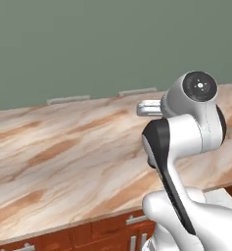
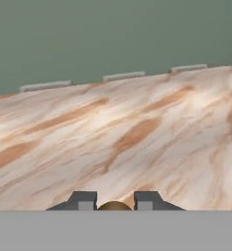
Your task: Move the drinks to the dining counter.
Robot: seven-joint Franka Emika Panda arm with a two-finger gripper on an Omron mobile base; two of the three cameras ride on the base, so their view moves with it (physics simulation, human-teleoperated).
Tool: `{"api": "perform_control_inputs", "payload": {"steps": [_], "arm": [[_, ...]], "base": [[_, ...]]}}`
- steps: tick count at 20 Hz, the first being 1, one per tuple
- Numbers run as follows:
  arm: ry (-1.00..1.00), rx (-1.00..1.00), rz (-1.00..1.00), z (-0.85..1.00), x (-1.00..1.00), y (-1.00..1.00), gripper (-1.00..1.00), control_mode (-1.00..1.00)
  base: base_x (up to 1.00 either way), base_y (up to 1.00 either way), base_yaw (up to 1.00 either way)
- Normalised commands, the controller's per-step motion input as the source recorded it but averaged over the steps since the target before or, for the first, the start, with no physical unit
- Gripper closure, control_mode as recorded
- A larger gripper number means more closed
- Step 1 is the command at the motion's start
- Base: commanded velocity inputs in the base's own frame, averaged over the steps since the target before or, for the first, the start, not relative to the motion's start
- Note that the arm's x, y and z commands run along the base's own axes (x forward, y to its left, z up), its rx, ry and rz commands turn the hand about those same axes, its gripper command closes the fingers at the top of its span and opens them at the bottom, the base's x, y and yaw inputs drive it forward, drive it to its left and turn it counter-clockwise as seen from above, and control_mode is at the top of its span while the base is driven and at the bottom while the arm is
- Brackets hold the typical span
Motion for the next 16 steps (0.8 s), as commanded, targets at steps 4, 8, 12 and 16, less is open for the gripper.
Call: {"api": "perform_control_inputs", "payload": {"steps": [4, 8, 12, 16], "arm": [[0.00, 0.00, 0.00, 0.00, 0.00, 0.00, 1.00, 1.00], [0.00, 0.00, 0.00, 0.00, 0.00, 0.00, 1.00, 1.00], [0.00, 0.00, 0.00, 0.00, 0.00, 0.00, 1.00, 1.00], [0.00, 0.00, 0.00, 0.00, 0.00, 0.00, 1.00, 1.00]], "base": [[0.84, 0.00, 0.56], [0.95, 0.00, 0.50], [0.69, 0.00, 0.26], [0.49, 0.00, 0.00]]}}
